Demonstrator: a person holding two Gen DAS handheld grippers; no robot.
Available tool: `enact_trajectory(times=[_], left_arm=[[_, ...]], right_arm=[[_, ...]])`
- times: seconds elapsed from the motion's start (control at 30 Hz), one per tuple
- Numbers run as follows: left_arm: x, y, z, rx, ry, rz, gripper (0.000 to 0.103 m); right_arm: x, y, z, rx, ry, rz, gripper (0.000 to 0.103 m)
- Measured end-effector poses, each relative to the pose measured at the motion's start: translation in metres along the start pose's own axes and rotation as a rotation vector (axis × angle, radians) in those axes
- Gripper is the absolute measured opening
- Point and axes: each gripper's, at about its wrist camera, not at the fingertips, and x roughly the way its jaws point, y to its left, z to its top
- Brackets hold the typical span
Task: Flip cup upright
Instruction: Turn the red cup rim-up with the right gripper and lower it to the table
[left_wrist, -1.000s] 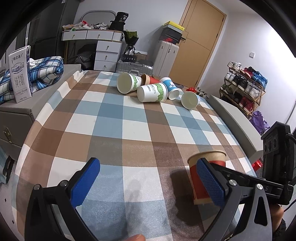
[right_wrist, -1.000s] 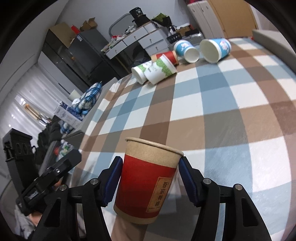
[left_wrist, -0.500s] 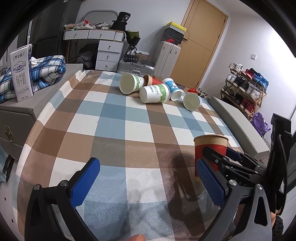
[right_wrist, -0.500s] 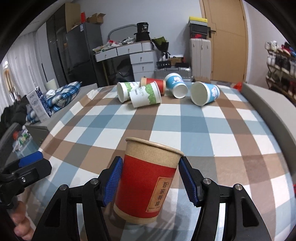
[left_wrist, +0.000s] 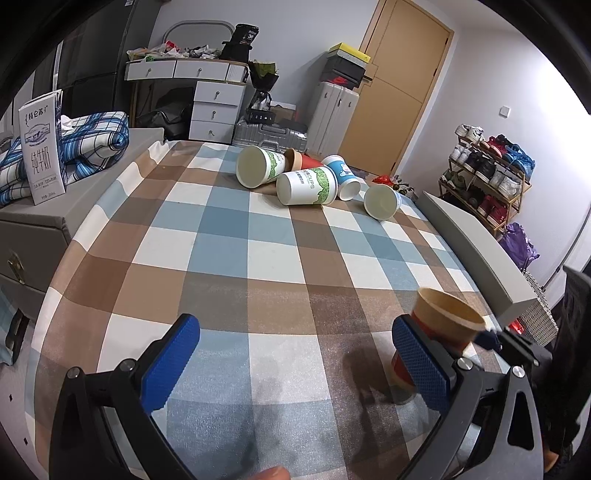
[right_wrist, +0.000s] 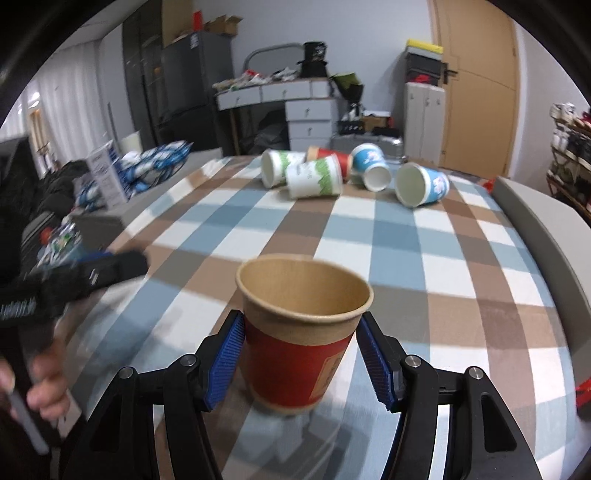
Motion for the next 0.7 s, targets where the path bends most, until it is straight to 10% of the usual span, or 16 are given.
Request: enact_trajectory(times=[0.7], left_arm=[[0.003,0.001,-0.001,0.002,0.011,0.001,0.101]], right_arm=[[0.027,0.011,0.023,-0.025,-0.078,-0.102,0.057]])
